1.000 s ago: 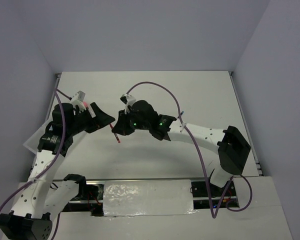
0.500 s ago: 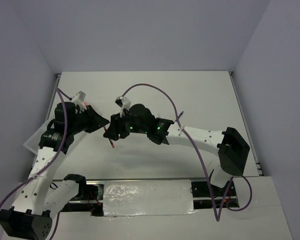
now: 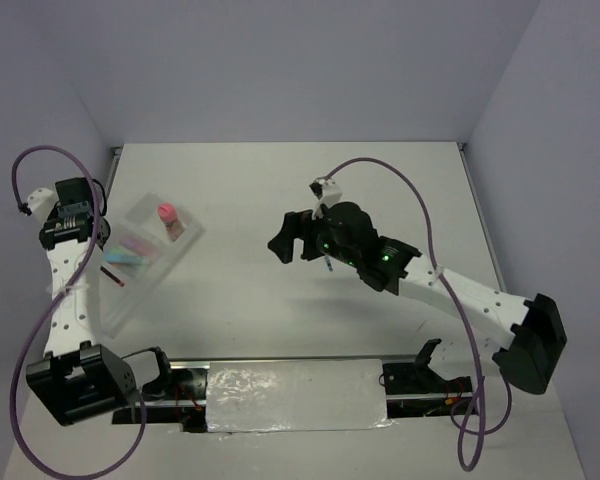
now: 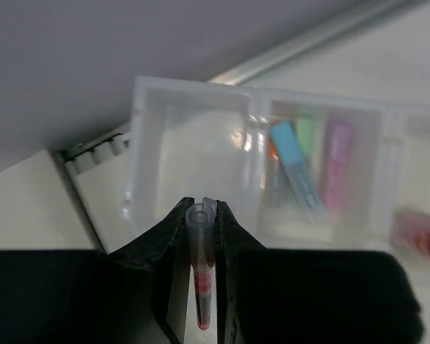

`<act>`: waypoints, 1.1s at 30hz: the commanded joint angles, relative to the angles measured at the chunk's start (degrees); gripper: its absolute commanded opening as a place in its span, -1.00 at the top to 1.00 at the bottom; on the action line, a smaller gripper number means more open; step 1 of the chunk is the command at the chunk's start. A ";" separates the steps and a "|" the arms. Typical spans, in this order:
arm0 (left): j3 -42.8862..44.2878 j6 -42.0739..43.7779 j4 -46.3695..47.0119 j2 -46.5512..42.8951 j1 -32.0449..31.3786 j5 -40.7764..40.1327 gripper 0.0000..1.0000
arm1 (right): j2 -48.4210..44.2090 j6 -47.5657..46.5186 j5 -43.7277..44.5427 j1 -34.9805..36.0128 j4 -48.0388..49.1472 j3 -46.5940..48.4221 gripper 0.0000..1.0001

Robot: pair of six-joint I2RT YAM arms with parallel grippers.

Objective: Sort the stationery into containers
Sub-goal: Place the pen in the storage box, then pick up the pen from the center of the board.

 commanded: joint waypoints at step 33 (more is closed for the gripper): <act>-7.43 10.30 16.42 -3.51 -3.98 18.06 -0.99 | 22.06 -12.67 8.63 -10.53 -19.40 7.74 -0.47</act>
